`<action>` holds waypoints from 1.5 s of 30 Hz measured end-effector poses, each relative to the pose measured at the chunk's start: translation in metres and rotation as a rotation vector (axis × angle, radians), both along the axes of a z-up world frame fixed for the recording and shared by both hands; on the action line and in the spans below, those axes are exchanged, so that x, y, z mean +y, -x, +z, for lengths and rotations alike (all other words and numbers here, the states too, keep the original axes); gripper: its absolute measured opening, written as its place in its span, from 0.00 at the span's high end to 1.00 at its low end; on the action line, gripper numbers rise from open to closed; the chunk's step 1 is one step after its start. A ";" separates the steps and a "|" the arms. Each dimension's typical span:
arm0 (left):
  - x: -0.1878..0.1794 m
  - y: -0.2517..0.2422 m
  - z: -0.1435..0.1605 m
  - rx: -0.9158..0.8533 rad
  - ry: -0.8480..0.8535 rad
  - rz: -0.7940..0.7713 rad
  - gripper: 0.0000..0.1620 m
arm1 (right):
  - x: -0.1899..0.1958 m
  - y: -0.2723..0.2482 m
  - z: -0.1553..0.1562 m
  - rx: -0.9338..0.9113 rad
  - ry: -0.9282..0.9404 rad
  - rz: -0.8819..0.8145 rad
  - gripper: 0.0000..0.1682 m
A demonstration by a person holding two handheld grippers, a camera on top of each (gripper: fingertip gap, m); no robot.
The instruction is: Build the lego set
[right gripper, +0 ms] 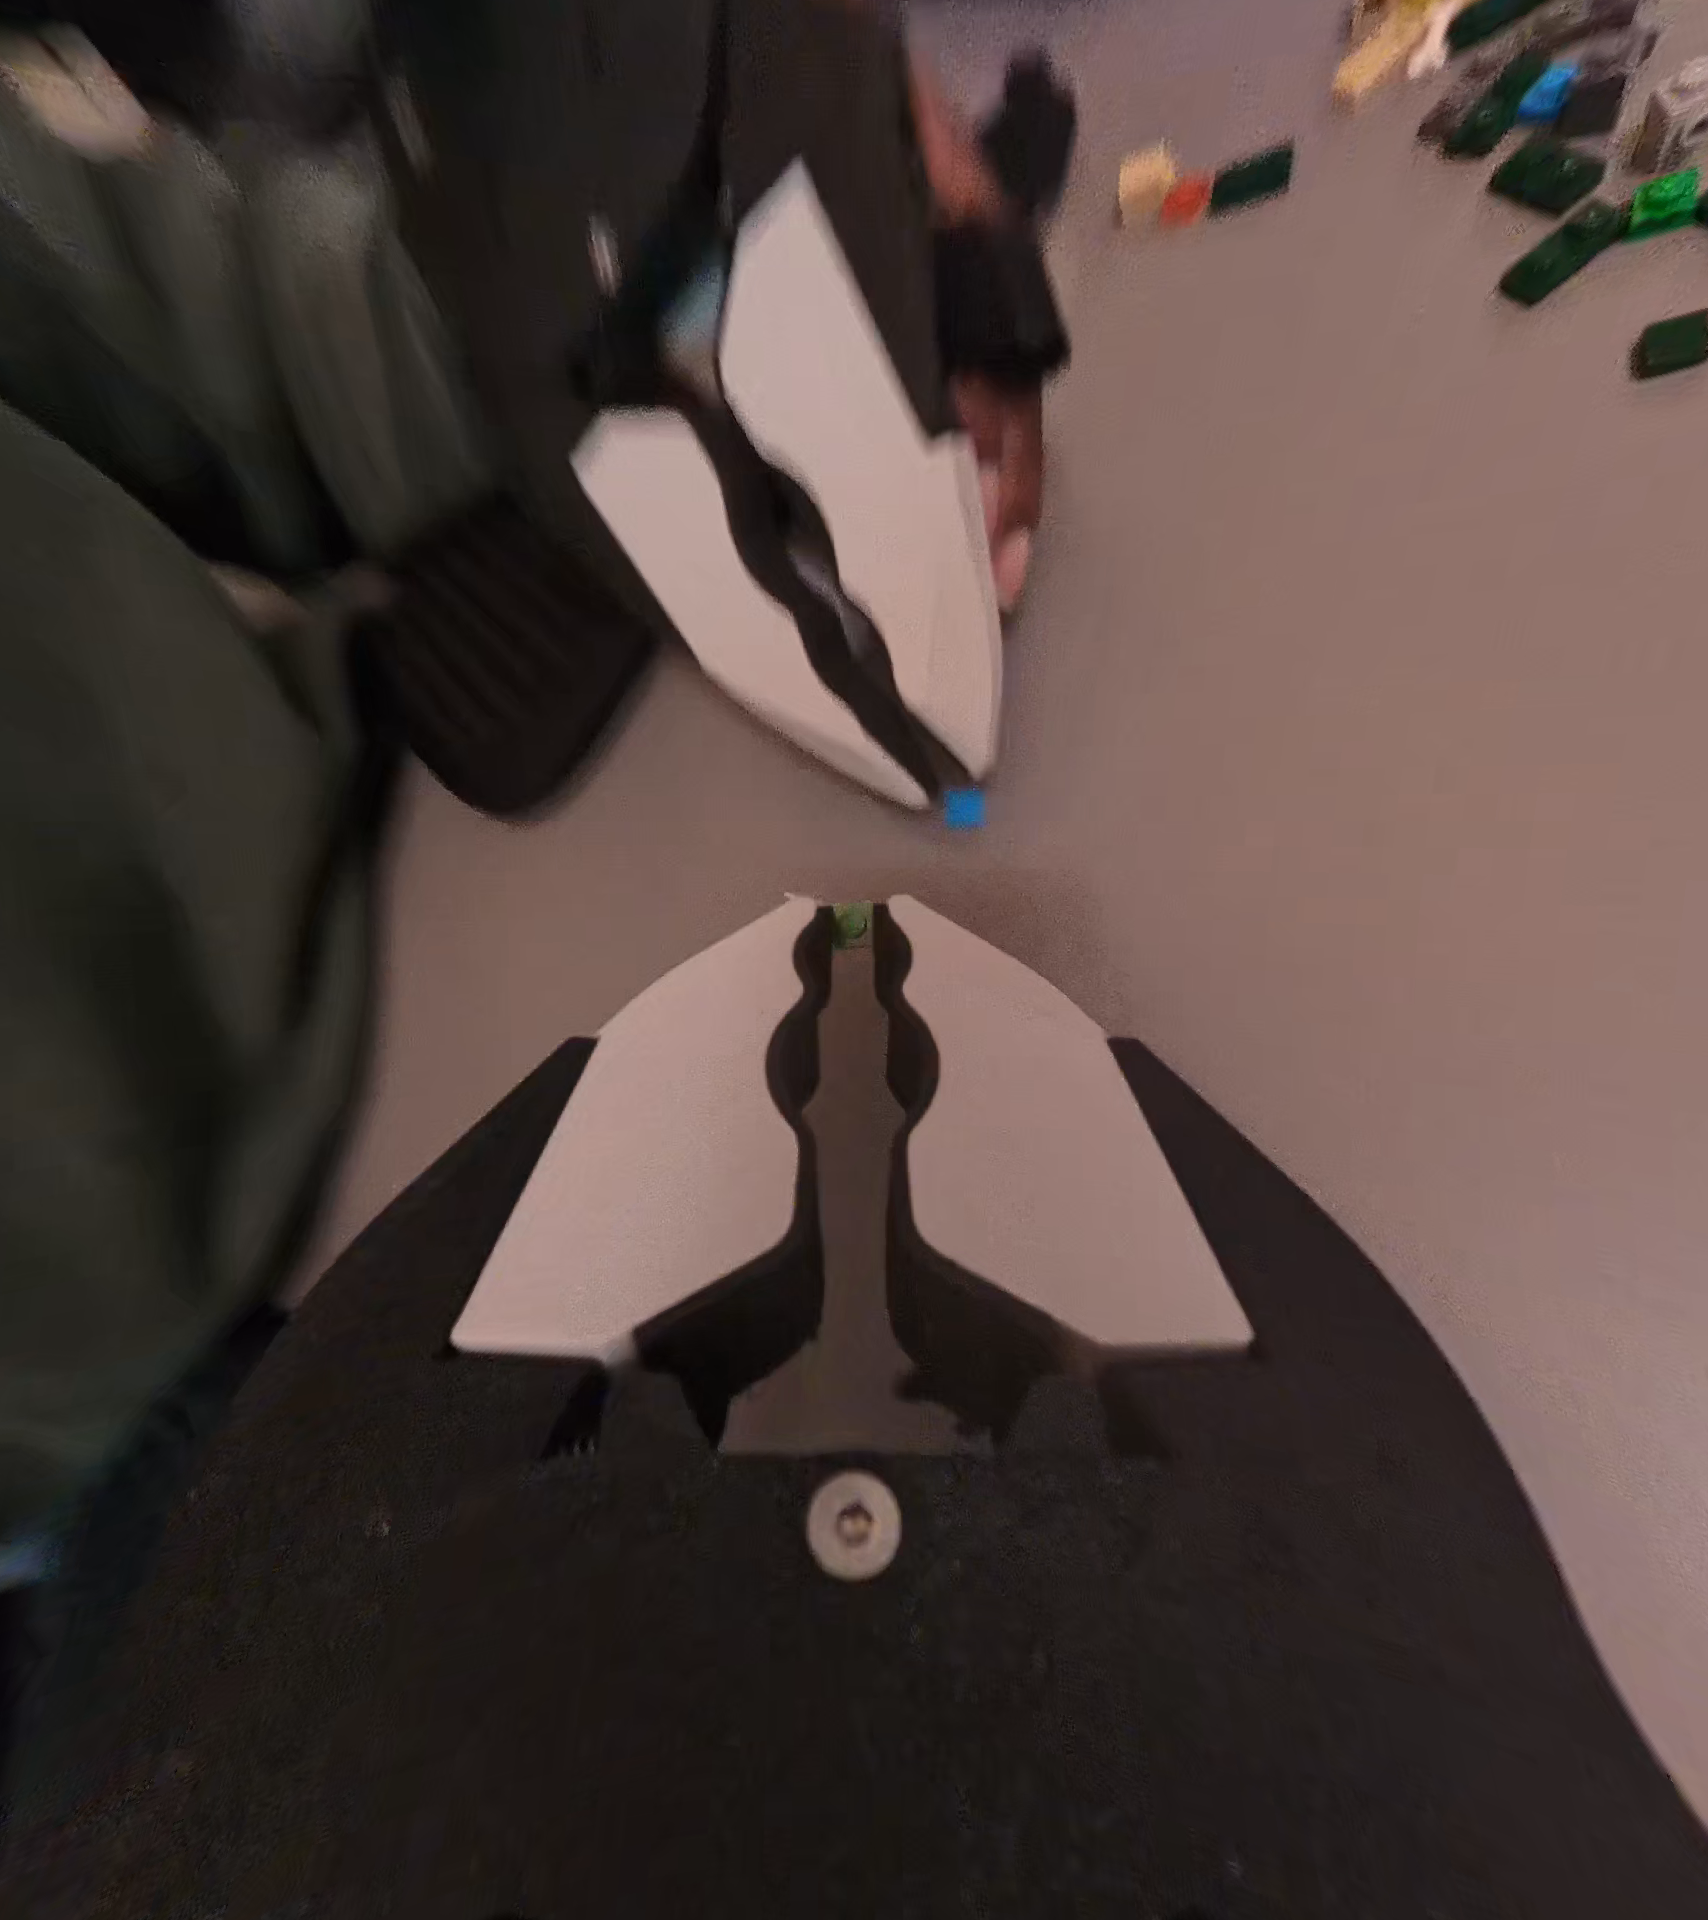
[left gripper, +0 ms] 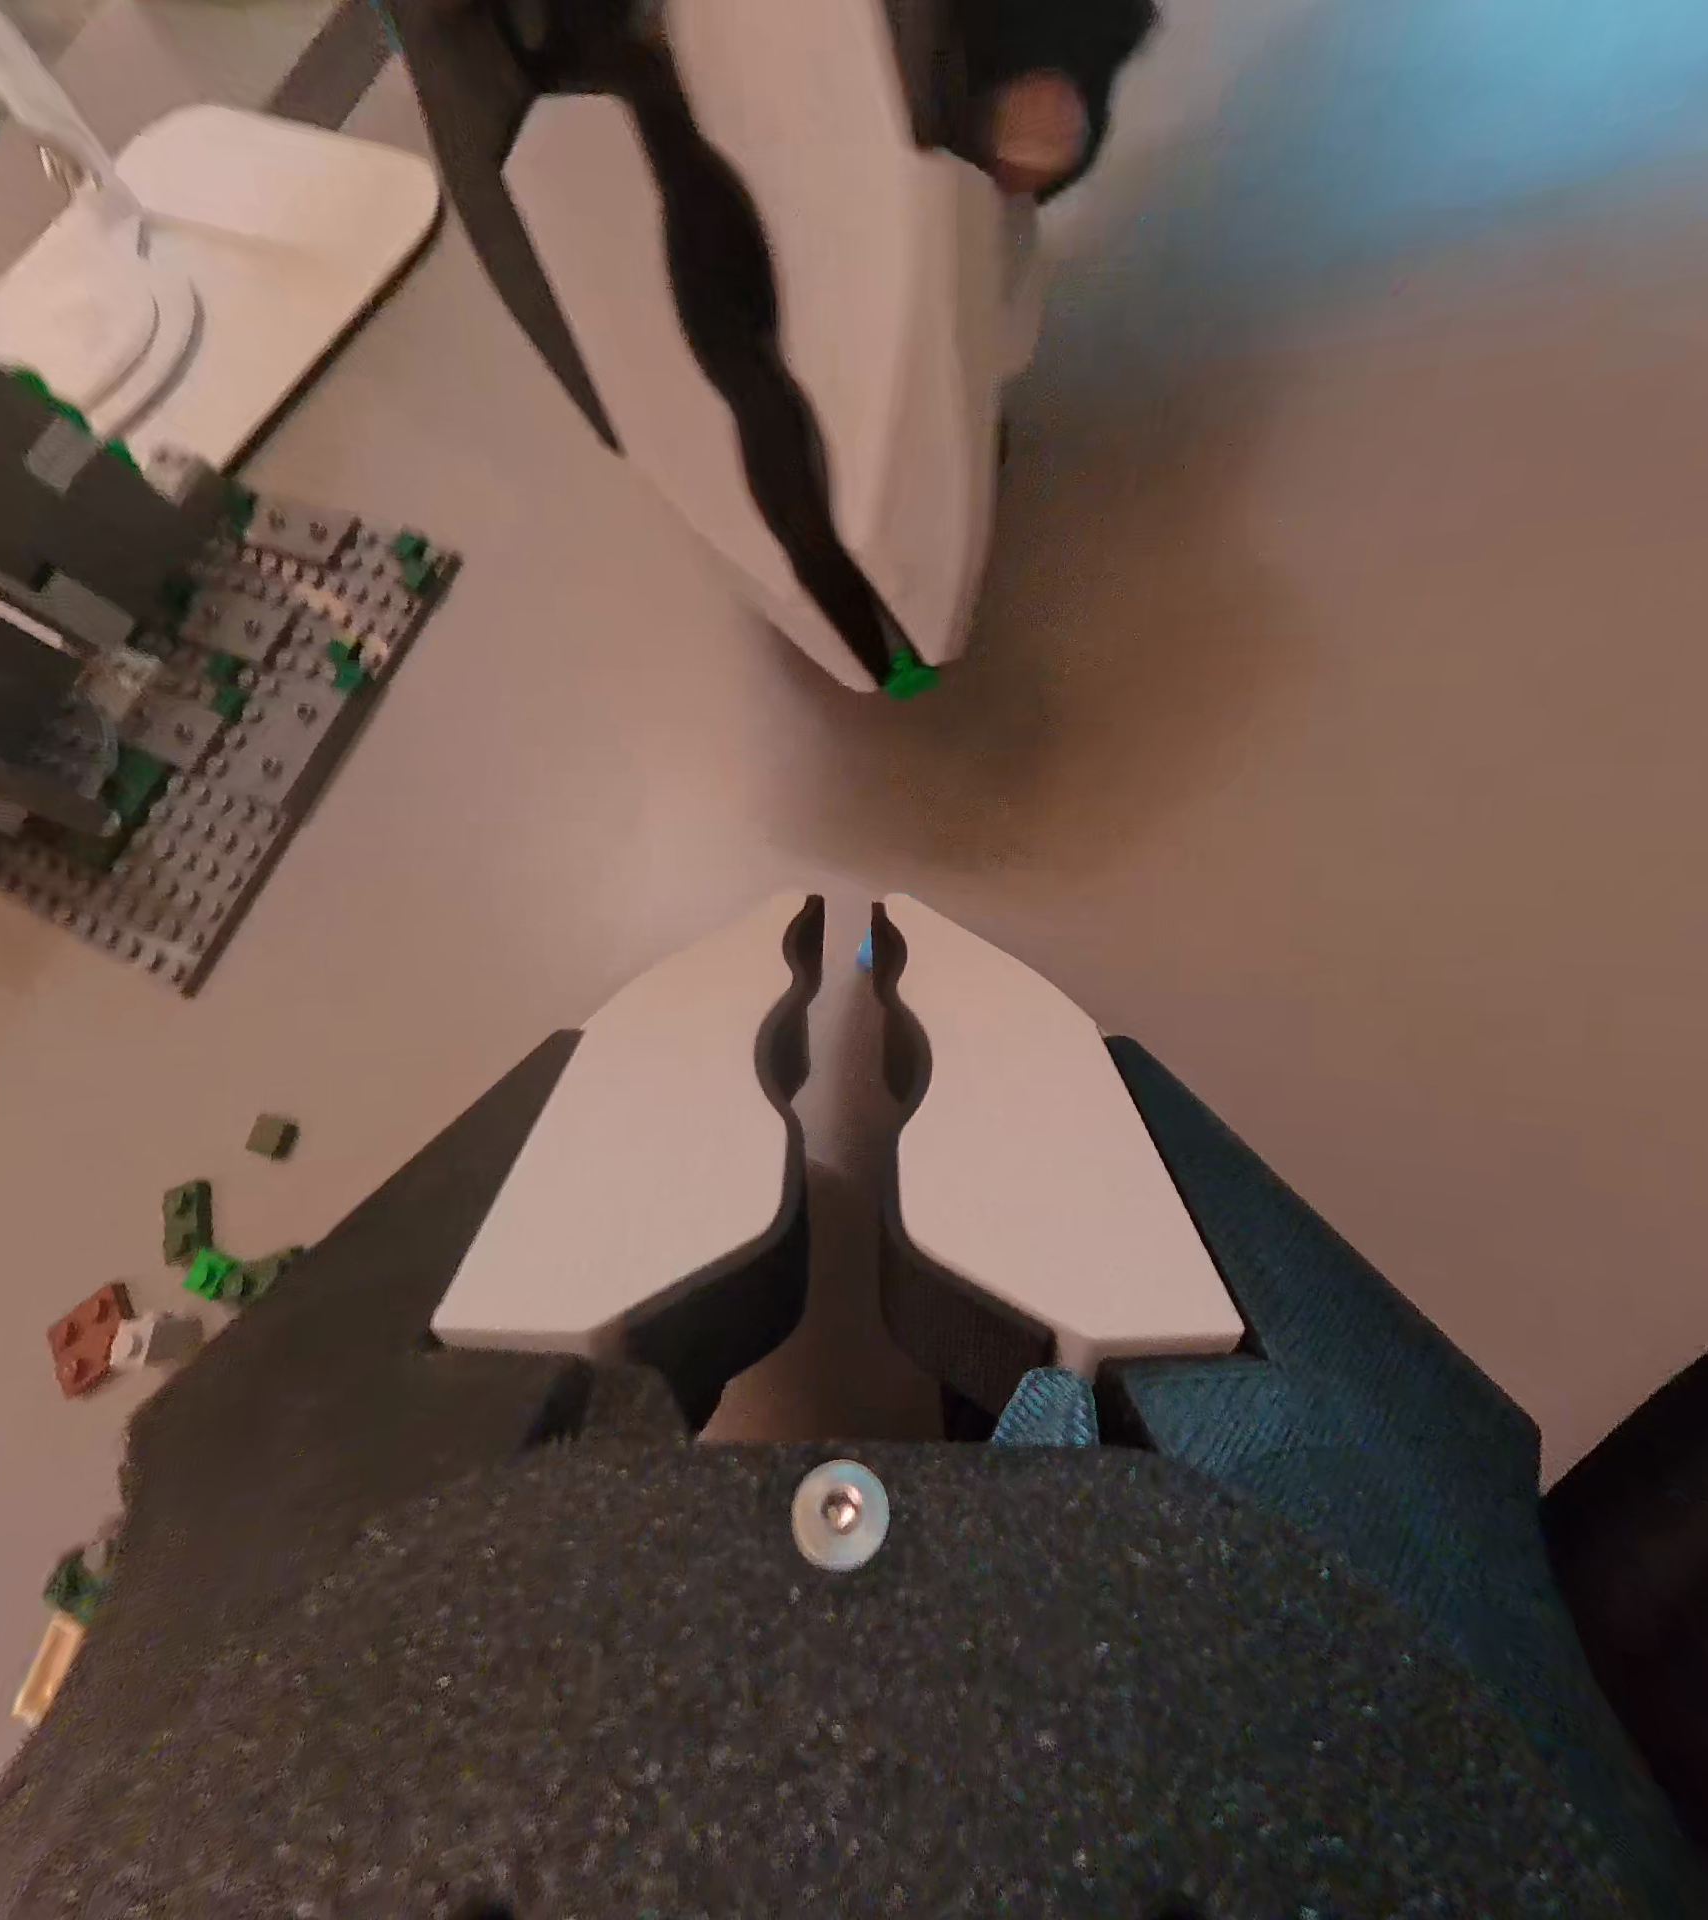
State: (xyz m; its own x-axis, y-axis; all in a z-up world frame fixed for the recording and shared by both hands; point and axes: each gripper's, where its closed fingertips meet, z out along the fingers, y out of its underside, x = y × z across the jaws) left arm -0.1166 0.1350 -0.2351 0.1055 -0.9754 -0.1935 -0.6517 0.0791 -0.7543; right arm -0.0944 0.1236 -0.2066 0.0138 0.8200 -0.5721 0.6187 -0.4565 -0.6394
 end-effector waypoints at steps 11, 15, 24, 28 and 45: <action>-0.023 -0.025 0.069 -0.390 -0.145 -0.117 0.91 | -0.014 0.002 0.045 0.209 0.428 -0.093 0.96; -0.030 -0.027 0.074 -0.429 -0.152 -0.157 0.92 | -0.023 0.006 0.050 0.235 0.435 -0.061 0.96; -0.033 -0.025 0.087 -0.477 -0.234 -0.169 0.96 | -0.025 0.009 0.062 0.292 0.462 -0.074 0.96; -0.035 -0.023 0.099 -0.532 -0.266 -0.168 0.97 | -0.025 0.011 0.075 0.359 0.456 -0.088 0.95; -0.046 -0.012 0.130 -0.723 -0.192 -0.217 0.98 | -0.047 0.005 0.088 0.442 -0.047 -0.135 0.92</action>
State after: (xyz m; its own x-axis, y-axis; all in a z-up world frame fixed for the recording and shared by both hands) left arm -0.1043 0.0891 -0.1054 0.0800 -0.9451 -0.3168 0.0419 0.3208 -0.9462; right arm -0.0993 0.0765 -0.1187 -0.1145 0.8527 -0.5097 0.2190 -0.4788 -0.8502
